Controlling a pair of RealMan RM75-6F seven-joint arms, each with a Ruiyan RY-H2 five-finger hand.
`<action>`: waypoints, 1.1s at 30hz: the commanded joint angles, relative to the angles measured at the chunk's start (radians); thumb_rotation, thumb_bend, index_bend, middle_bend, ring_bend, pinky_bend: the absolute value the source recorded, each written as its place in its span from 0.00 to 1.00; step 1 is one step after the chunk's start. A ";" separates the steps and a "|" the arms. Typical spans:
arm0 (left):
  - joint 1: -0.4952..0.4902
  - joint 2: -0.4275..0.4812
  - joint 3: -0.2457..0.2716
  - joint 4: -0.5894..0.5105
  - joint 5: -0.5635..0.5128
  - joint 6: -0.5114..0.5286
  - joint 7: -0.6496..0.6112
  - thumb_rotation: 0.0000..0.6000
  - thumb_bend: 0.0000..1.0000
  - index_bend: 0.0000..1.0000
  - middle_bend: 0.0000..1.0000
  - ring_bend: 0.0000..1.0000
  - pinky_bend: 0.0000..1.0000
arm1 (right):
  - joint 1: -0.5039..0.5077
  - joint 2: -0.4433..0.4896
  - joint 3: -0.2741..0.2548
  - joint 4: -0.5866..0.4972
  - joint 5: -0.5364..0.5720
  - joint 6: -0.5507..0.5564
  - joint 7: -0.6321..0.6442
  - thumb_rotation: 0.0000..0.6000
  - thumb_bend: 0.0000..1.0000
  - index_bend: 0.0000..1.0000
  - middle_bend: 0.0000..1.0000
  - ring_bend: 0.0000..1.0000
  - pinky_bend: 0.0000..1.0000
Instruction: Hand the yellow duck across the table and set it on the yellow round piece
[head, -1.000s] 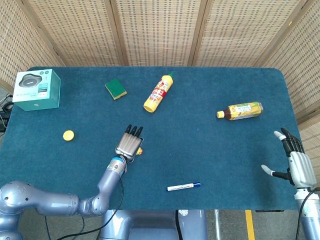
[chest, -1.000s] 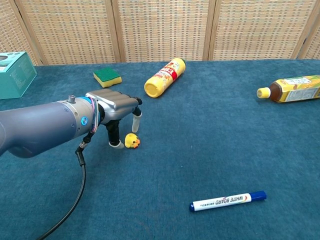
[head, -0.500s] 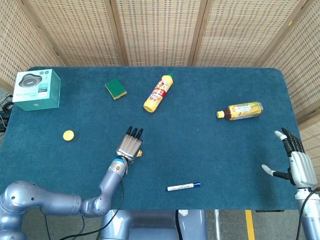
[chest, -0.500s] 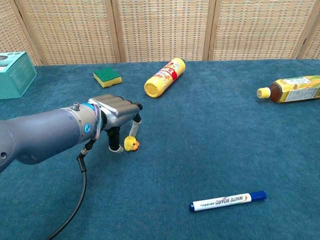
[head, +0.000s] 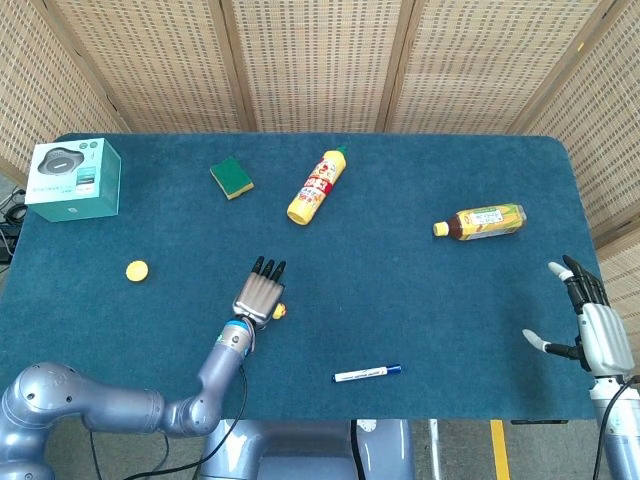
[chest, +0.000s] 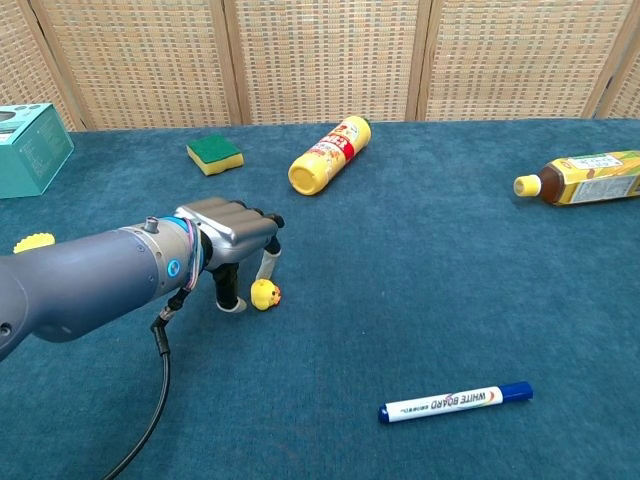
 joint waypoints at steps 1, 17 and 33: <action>0.000 0.001 0.001 0.000 0.000 0.002 -0.001 1.00 0.30 0.43 0.00 0.00 0.00 | -0.001 0.000 0.001 -0.001 -0.002 0.000 0.000 1.00 0.09 0.11 0.00 0.00 0.00; -0.002 -0.006 -0.008 -0.017 0.018 0.015 -0.020 1.00 0.30 0.36 0.00 0.00 0.00 | -0.005 0.000 0.008 0.000 -0.004 -0.004 0.005 1.00 0.09 0.11 0.00 0.00 0.00; -0.005 -0.010 0.000 -0.028 0.018 0.025 -0.009 1.00 0.32 0.56 0.00 0.00 0.00 | -0.012 0.002 0.019 0.006 -0.005 0.003 0.025 1.00 0.09 0.11 0.00 0.00 0.00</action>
